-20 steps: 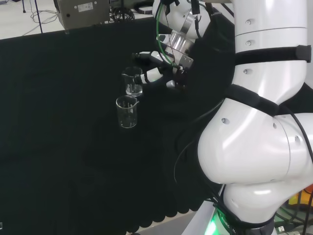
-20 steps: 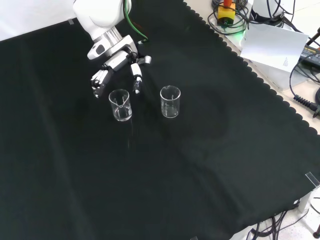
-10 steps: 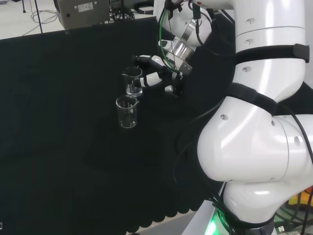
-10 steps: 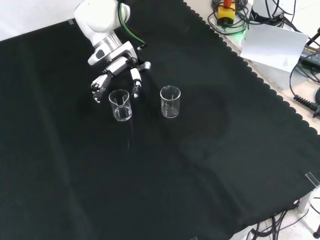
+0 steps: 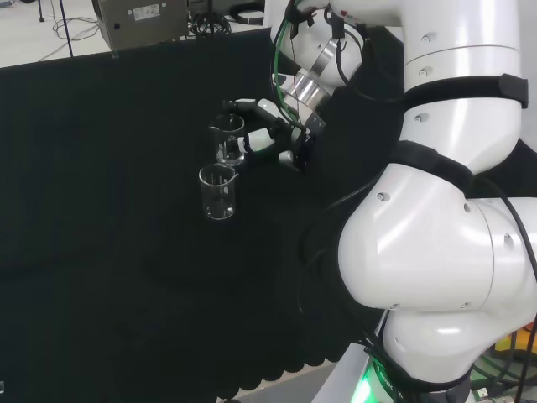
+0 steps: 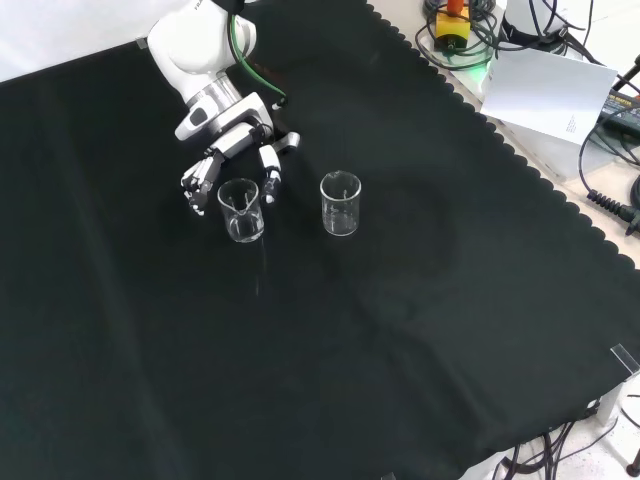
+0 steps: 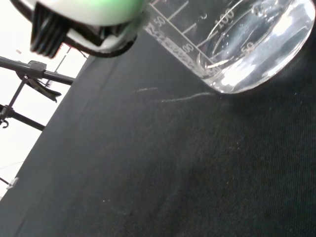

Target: Pick up the beaker on the right.

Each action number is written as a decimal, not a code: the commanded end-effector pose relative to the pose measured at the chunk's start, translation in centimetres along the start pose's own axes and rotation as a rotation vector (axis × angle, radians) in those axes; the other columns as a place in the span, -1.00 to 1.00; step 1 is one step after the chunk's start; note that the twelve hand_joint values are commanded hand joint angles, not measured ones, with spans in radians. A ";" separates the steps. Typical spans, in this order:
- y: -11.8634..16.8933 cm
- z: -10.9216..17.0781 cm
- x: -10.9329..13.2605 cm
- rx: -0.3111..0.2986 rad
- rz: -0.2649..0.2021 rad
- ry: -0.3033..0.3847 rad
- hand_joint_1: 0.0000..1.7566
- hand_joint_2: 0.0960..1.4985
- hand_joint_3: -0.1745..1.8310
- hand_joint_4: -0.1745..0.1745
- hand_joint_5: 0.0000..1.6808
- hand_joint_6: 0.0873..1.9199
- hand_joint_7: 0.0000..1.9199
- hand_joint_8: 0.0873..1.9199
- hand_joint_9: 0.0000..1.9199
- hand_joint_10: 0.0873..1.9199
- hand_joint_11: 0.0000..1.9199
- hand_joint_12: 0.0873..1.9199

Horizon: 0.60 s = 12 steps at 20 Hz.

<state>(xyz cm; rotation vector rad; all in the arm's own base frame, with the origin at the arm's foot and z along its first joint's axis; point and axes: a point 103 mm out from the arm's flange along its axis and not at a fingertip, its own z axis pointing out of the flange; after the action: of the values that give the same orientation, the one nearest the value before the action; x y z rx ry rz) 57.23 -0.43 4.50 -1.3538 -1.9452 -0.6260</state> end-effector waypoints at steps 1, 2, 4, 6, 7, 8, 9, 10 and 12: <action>0.3 0.8 -0.4 -0.010 -0.009 0.052 0.10 -0.41 -0.24 -0.20 -0.39 -1.00 -0.67 -0.35 -0.54 -0.42 -0.97 0.44; 0.4 0.9 -0.4 -0.014 -0.011 0.057 0.11 -0.41 -0.24 -0.20 -0.39 -1.00 -0.67 -0.35 -0.55 -0.42 -0.97 0.44; 0.5 0.9 -0.4 -0.025 -0.011 0.076 0.11 -0.41 -0.24 -0.20 -0.38 -1.00 -0.67 -0.36 -0.56 -0.43 -0.97 0.43; 0.6 1.0 -0.4 -0.037 -0.010 0.096 0.11 -0.41 -0.23 -0.20 -0.38 -1.00 -0.67 -0.36 -0.56 -0.43 -0.96 0.43; 0.6 1.0 -0.4 -0.036 -0.012 0.100 0.11 -0.41 -0.23 -0.20 -0.38 -1.00 -0.67 -0.36 -0.56 -0.43 -0.96 0.43; 0.7 1.0 -0.4 -0.037 -0.014 0.103 0.11 -0.41 -0.22 -0.19 -0.37 -1.00 -0.67 -0.36 -0.56 -0.43 -0.96 0.42; 0.7 1.1 -0.3 -0.037 -0.017 0.104 0.11 -0.42 -0.22 -0.19 -0.37 -1.00 -0.67 -0.36 -0.56 -0.43 -0.96 0.42; 0.8 1.1 -0.3 -0.033 -0.021 0.104 0.11 -0.42 -0.22 -0.19 -0.37 -1.00 -0.67 -0.36 -0.55 -0.43 -0.95 0.42; 0.9 1.2 -0.1 -0.024 -0.026 0.105 0.10 -0.42 -0.21 -0.19 -0.37 -1.00 -0.67 -0.36 -0.55 -0.43 -0.95 0.42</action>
<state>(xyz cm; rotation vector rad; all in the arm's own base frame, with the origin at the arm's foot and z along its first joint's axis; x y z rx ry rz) 57.79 0.39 3.60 -1.3025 -1.8764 -0.7233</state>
